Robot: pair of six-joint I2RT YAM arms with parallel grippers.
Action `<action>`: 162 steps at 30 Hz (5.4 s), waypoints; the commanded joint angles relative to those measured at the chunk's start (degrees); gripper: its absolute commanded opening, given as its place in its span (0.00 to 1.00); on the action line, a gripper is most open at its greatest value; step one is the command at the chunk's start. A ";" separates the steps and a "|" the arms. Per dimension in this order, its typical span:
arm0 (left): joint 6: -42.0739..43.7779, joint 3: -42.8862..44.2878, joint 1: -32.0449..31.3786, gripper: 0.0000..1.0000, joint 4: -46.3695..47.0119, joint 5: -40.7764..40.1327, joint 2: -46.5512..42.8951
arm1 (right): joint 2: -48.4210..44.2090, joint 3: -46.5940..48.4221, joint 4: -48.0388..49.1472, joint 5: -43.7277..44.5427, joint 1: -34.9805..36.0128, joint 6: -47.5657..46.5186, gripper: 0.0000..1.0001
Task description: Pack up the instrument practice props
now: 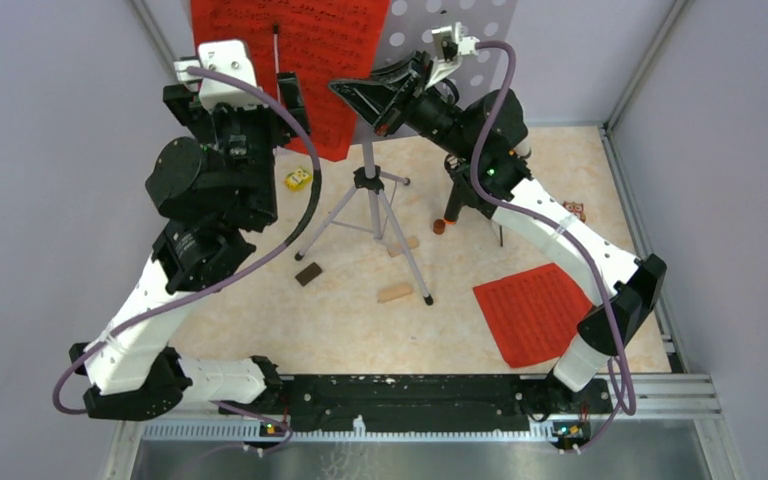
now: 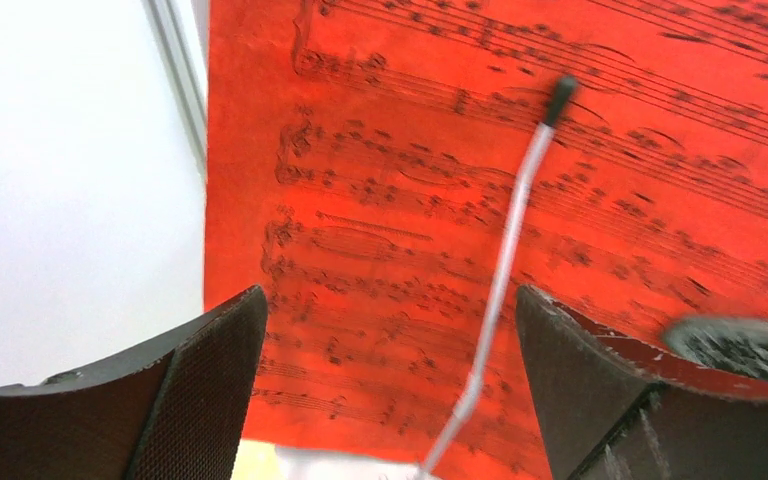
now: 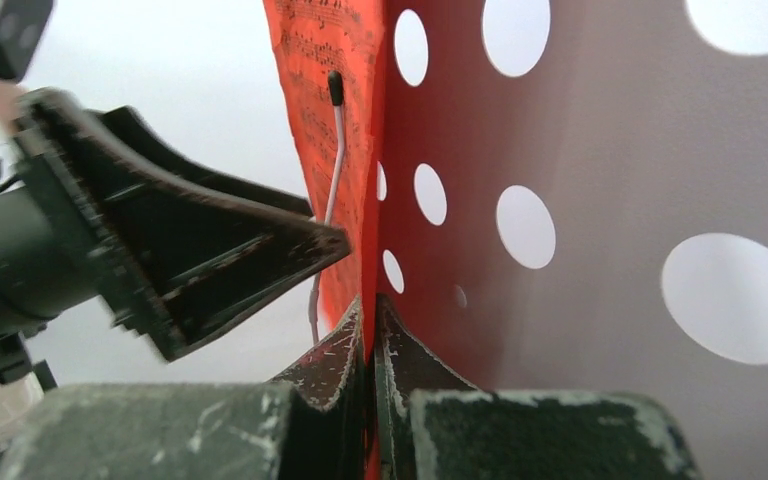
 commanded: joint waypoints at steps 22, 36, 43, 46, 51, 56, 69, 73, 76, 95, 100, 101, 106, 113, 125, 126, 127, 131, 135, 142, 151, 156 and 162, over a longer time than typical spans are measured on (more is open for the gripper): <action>-15.74 2.62 10.87 0.21 -13.31 20.36 -0.26 | -6.22 -3.47 0.23 3.10 -0.12 -5.78 0.00; -14.77 -0.62 10.92 0.30 -12.34 32.39 -4.78 | -15.44 -9.81 -4.90 10.99 -0.14 -13.68 0.00; -14.72 -1.18 10.87 0.30 -12.93 33.19 -5.71 | -21.17 -14.62 -7.70 14.57 -0.11 -16.02 0.00; -14.64 -1.48 10.87 0.30 -13.02 33.17 -5.90 | -25.13 -18.20 -9.23 16.22 -0.14 -16.60 0.00; -14.16 -1.65 10.85 0.30 -13.71 33.09 -5.81 | -31.83 -24.52 -12.35 20.46 -0.14 -18.51 0.00; -13.69 -2.34 10.87 0.30 -13.65 32.82 -5.90 | -35.15 -26.76 -14.98 24.74 -0.14 -19.71 0.00; -12.39 -4.51 10.85 0.15 -12.26 35.04 -8.04 | -56.35 -47.29 -30.28 44.13 -0.14 -3.37 0.00; -12.07 -4.86 10.90 0.10 -12.16 34.62 -8.03 | -63.80 -55.22 -42.88 54.45 -0.14 11.11 0.00; -12.21 -5.08 10.90 0.22 -12.15 34.94 -8.08 | -68.91 -62.15 -51.30 59.38 -0.23 22.41 0.00; -11.99 -3.96 10.85 0.82 -13.27 35.36 -9.07 | -73.17 -81.58 -72.50 73.69 -2.46 54.40 0.06; -11.77 -4.22 10.92 0.91 -13.26 34.62 -9.39 | -74.73 -81.67 -76.67 74.06 -2.73 56.68 0.33; -11.78 -4.23 10.92 0.92 -13.26 34.47 -9.56 | -75.29 -81.51 -77.61 74.02 -2.70 57.13 0.38; -11.52 -4.36 10.87 0.97 -12.76 33.00 -10.09 | -77.64 -78.65 -83.09 75.37 -2.73 57.96 0.60; -11.91 -2.22 10.92 0.99 -15.35 32.69 -10.46 | -80.11 -69.98 -93.92 78.55 -2.73 58.53 0.69; -20.37 -2.95 10.86 0.99 -26.78 33.32 -17.85 | -84.54 -61.69 -82.02 80.98 -2.74 33.23 0.70; -21.04 -3.13 10.92 0.99 -27.83 33.44 -18.86 | -85.08 -62.01 -77.29 79.45 -2.73 27.36 0.69; -21.82 -3.23 10.87 0.99 -28.93 33.79 -19.88 | -85.38 -62.25 -74.01 77.77 -2.74 22.88 0.69; -24.45 -5.44 10.85 0.99 -32.93 37.14 -23.69 | -84.94 -63.12 -64.52 72.10 -2.73 11.08 0.67; -28.13 -10.41 10.90 0.99 -38.40 36.34 -24.39 | -82.95 -64.93 -56.16 59.90 -2.71 -0.59 0.67; -34.83 -28.02 10.89 0.99 -33.29 43.69 -32.35 | -77.74 -66.76 -47.92 38.36 -2.73 -8.73 0.69; -38.10 -48.05 10.86 0.99 -16.90 42.62 -38.86 | -73.26 -74.16 -31.52 20.06 -2.77 -11.29 0.69; -34.85 -59.85 10.92 0.99 -0.04 44.14 -41.84 | -72.34 -77.38 -24.12 16.84 -2.71 -11.13 0.69; -31.87 -68.86 10.91 0.99 15.61 48.00 -39.55 | -70.01 -79.69 -17.80 14.25 -2.75 -10.83 0.69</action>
